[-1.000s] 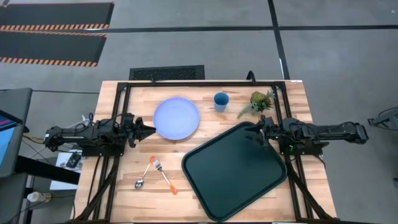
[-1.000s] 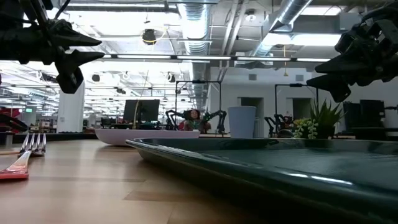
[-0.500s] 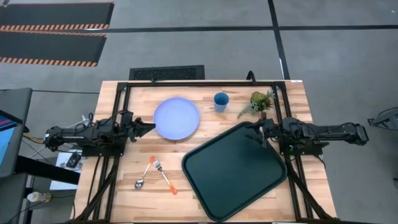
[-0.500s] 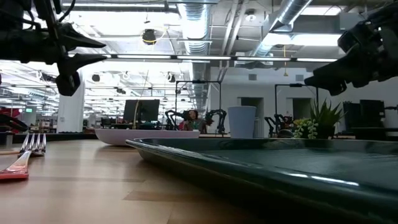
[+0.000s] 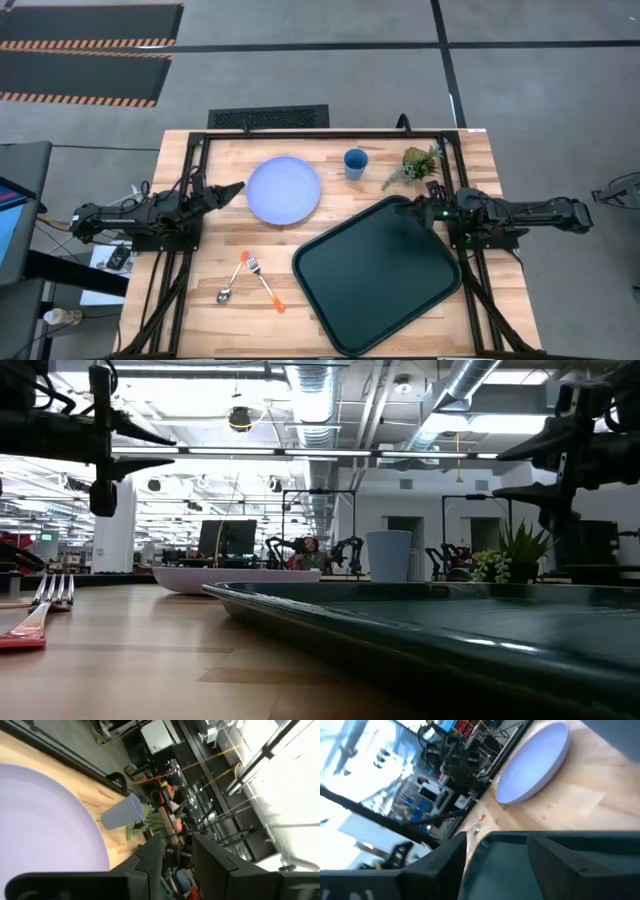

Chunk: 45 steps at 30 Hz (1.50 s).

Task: Pick and place plate/cup/fork/spoon on tray
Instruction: Put the blue cup on the green serving tray

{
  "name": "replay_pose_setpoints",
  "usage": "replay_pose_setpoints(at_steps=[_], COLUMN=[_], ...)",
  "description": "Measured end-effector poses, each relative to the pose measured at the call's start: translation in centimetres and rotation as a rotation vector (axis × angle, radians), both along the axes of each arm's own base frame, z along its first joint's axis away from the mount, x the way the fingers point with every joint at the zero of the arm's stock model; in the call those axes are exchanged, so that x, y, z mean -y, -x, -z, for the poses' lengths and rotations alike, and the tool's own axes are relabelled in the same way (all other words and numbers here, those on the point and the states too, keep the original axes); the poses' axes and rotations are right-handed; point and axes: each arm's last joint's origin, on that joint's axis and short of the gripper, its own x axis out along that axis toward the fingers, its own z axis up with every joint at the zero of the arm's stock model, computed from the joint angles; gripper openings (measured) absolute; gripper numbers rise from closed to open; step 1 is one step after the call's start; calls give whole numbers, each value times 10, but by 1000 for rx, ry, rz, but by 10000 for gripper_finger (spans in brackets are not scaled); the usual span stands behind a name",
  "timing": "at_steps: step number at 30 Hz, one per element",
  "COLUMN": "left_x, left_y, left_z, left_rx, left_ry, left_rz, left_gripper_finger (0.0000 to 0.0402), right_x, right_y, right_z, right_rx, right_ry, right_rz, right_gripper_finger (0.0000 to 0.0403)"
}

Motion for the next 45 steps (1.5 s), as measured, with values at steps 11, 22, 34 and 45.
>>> replay_pose_setpoints(at_steps=[11,22,34,45], left_x=[0,-1,0,2], left_y=[8,6,-14,-18], left_z=[-34,-73,-75,-71], left_rx=[252,194,76,43], left_ry=[-90,-192,-200,-194], left_rz=[-7,-67,-28,32], left_gripper_finger=[91,91,143,176], right_x=[11,42,122,162], right_y=[1,-33,-110,-150], right_z=[-19,-106,-122,-74], right_rx=[68,-269,-755,-923], right_ry=[-8,159,121,9], right_rz=[220,427,379,221], right_gripper_finger=[232,232,235,255])
